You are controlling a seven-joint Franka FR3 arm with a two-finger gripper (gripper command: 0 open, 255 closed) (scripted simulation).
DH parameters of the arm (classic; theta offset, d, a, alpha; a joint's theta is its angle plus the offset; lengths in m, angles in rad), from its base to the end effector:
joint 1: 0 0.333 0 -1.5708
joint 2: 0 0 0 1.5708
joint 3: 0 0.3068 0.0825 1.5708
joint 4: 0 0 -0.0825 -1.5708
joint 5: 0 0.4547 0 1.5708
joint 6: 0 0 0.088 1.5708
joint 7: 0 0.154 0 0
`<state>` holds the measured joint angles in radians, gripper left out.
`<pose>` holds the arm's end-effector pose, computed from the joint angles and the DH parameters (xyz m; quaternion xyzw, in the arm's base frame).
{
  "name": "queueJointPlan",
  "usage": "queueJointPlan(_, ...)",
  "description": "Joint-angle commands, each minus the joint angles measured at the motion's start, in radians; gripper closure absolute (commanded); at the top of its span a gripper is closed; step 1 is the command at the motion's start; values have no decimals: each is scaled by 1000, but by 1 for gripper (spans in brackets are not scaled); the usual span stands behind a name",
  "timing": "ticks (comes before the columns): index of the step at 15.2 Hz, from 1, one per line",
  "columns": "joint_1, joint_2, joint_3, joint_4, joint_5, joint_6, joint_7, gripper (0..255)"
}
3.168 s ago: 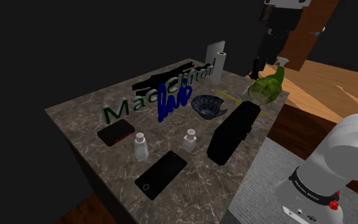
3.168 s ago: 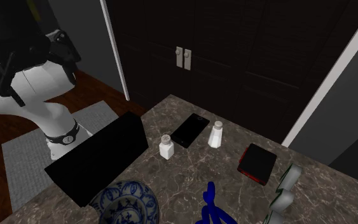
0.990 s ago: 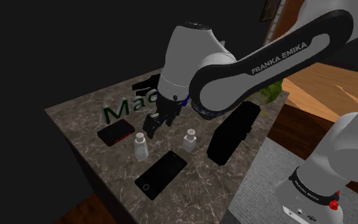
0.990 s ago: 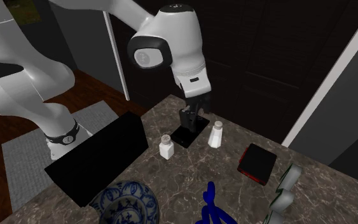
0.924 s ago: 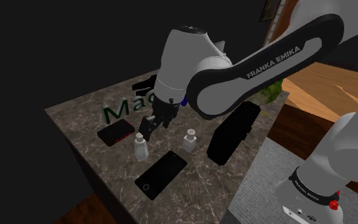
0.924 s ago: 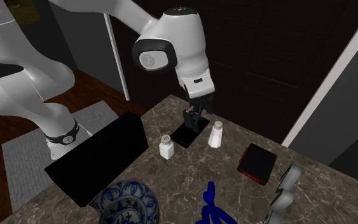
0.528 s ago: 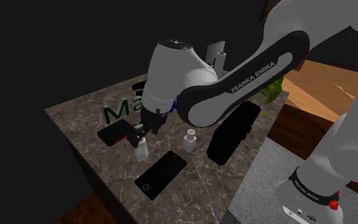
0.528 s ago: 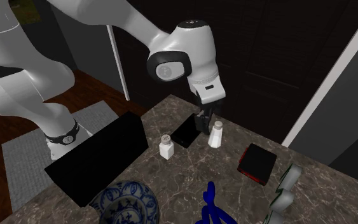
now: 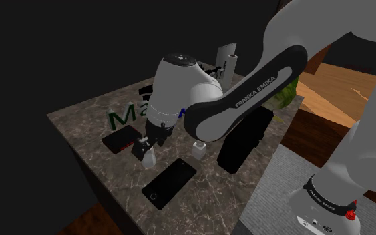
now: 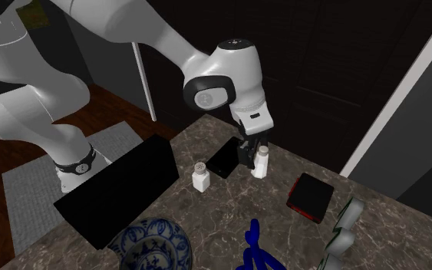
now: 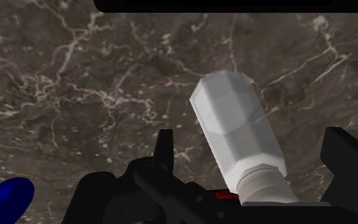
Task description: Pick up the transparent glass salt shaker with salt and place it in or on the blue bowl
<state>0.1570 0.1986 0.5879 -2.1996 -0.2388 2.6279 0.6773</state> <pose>0.4625 0.4343 0.2300 -0.9838 -0.1167 -0.1140 0.0742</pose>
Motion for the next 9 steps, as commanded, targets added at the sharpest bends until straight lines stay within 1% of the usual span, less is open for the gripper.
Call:
queueJointPlan(1,1,1,0,0,-1,1,1,0)
queueJointPlan(4,1,1,0,0,-1,1,1,0)
queueJointPlan(5,1,1,0,0,-1,1,1,255)
queueJointPlan(9,1,1,0,0,-1,0,1,255)
